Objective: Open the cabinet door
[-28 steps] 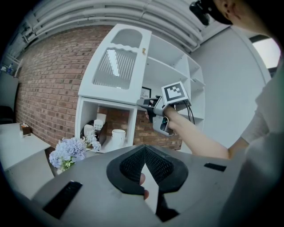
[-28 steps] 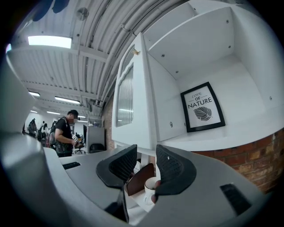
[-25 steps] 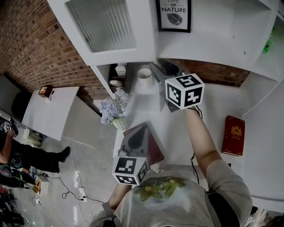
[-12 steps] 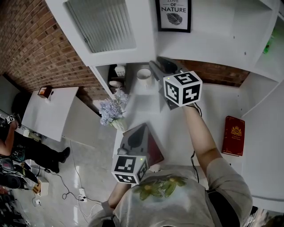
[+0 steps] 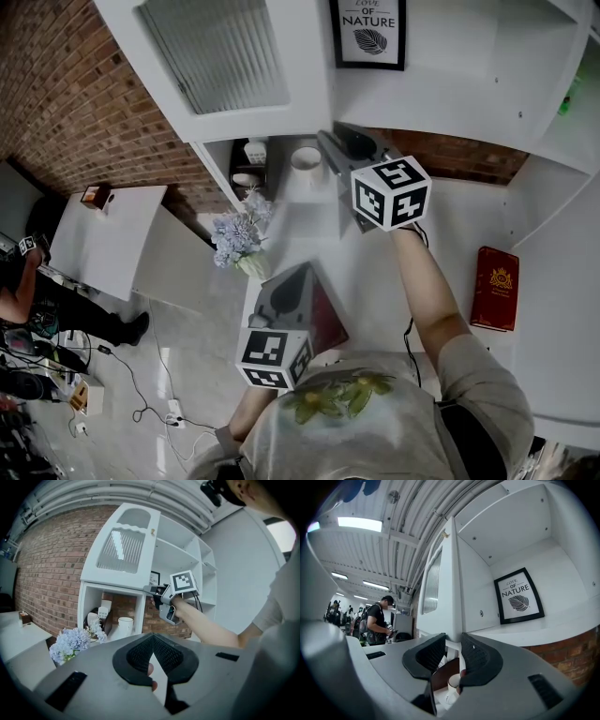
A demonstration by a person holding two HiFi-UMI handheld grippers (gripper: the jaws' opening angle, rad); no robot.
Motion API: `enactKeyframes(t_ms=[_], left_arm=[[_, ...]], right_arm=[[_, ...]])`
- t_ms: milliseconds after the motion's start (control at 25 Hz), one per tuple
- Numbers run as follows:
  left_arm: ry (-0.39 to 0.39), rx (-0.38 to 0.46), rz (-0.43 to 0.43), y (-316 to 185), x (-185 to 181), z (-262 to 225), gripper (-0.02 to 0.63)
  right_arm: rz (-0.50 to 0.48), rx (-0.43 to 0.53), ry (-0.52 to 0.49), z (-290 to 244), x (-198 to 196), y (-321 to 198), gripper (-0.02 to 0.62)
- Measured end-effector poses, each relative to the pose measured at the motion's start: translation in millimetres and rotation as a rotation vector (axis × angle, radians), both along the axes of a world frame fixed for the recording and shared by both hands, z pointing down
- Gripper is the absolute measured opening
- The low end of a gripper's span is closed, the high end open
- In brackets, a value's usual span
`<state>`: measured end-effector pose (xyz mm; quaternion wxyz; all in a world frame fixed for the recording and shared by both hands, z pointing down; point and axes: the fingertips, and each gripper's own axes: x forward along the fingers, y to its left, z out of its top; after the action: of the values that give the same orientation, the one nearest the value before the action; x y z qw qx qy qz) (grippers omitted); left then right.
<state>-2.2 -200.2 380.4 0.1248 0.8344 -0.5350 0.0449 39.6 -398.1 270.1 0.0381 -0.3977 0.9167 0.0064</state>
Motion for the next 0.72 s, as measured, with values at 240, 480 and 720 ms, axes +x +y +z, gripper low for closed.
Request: enactKeyframes(t_ms=[240,480,720], left_arm=[[0.0,-0.013,0.002,2,-3,4,0.009],[0.005,-0.012,0.004,2,-4,6,0.009],[0.011,-0.023,0.02,3,-2,9,0.009]], right_arm=[[-0.015,0.019,-0.01,0,-1,4,0.107],[-0.015,0.03,0.003,0,-2,12,0.104],[-0.026,0.031,0.019,0,-4,19,0.098]])
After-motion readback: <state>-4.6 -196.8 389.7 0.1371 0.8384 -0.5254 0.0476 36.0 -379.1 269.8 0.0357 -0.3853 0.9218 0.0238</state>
